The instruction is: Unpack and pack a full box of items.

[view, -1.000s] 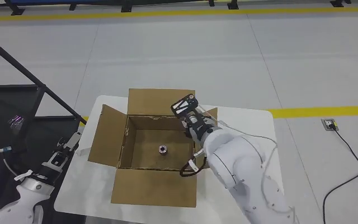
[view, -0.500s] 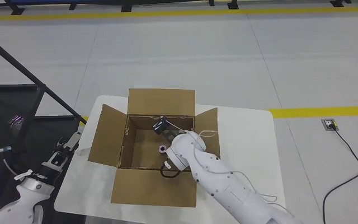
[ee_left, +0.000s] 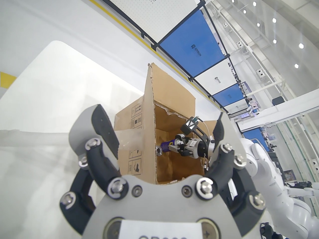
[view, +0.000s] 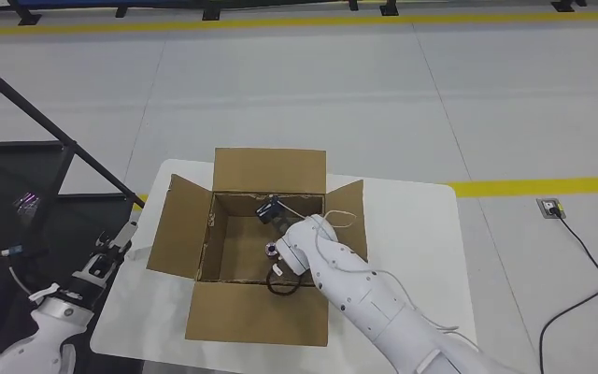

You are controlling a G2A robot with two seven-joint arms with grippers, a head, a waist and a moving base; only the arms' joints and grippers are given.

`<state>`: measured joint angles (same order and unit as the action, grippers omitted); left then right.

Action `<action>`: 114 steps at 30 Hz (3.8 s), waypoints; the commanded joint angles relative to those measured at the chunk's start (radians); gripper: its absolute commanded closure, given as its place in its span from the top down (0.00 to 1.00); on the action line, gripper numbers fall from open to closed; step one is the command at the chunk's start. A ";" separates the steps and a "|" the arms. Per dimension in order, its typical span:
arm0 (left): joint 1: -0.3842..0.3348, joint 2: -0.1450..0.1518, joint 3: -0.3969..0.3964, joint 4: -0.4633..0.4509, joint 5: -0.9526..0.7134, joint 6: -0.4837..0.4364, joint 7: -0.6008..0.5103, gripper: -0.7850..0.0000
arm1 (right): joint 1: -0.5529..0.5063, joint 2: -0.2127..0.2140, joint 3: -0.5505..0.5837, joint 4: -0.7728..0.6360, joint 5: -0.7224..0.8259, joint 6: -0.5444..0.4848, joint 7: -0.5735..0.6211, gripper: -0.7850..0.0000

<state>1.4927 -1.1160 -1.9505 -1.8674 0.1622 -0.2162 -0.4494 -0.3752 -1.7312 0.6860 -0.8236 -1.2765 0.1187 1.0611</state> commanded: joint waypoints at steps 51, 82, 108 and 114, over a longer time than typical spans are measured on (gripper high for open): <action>-0.153 0.022 0.317 0.044 0.170 -0.081 -0.179 1.00 | -0.392 0.245 0.955 -0.668 0.893 -0.441 0.437 1.00; -0.180 0.033 0.327 0.112 0.150 -0.062 -0.147 1.00 | -0.106 0.365 0.244 -0.285 1.160 -0.645 0.211 1.00; -0.019 0.077 0.024 0.091 0.110 -0.260 -0.311 1.00 | -0.070 0.363 0.177 -0.276 1.116 -0.686 0.179 1.00; 0.001 0.088 0.044 0.134 0.027 -0.307 -0.443 1.00 | -0.117 0.373 0.219 -0.309 1.077 -0.727 -0.006 1.00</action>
<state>1.4892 -1.0323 -1.9098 -1.7494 0.2077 -0.5002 -0.8404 -0.4855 -1.3611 0.8938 -1.1319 -0.1936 -0.5935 1.0943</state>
